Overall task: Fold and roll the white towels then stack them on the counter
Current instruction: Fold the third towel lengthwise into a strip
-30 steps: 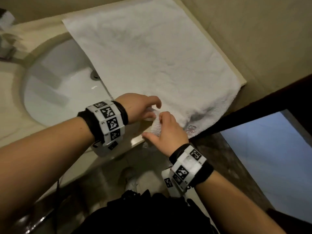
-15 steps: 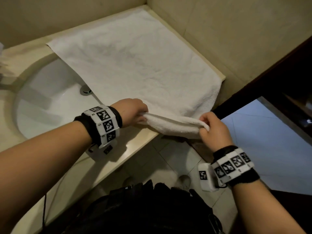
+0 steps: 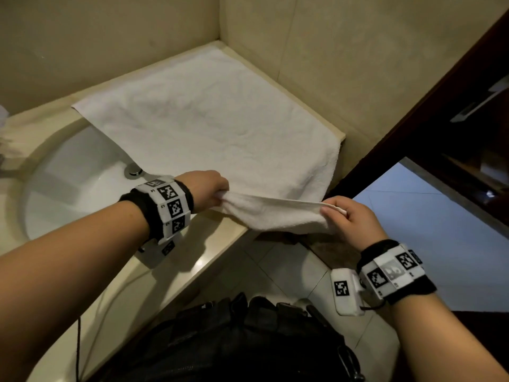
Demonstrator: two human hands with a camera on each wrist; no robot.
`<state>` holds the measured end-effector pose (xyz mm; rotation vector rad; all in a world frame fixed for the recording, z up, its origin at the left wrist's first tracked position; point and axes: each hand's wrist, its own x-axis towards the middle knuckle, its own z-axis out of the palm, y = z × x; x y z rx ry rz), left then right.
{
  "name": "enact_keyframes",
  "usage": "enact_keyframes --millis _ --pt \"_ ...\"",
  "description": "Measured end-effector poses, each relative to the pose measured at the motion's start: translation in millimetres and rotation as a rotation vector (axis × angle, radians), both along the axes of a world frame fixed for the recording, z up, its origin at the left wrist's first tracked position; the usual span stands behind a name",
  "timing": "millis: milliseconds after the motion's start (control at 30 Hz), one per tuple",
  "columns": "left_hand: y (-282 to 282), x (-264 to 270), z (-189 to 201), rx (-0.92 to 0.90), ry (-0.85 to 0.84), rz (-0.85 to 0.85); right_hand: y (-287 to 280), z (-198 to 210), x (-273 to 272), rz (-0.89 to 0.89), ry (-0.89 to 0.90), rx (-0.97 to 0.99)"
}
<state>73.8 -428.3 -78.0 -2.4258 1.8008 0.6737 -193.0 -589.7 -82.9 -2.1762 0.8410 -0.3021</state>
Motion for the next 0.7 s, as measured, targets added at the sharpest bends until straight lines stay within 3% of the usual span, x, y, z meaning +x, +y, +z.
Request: enact_keyframes --millis 133,233,333,500,700 --pt "5 17 -6 0.146 -0.089 -0.001 2 0 -12 -0.061 0.011 0.143" --pt "5 31 -4 0.138 -0.101 0.048 3 -6 -17 -0.123 0.134 0.264" --pt "-6 39 3 0.095 -0.070 0.086 3 -16 -18 -0.168 0.132 0.413" --pt "-52 50 31 -0.073 0.033 0.107 -26 -28 -22 -0.308 0.078 0.329" --pt "-153 58 61 -0.259 -0.024 0.006 -99 -28 -16 -0.629 -0.147 0.186"
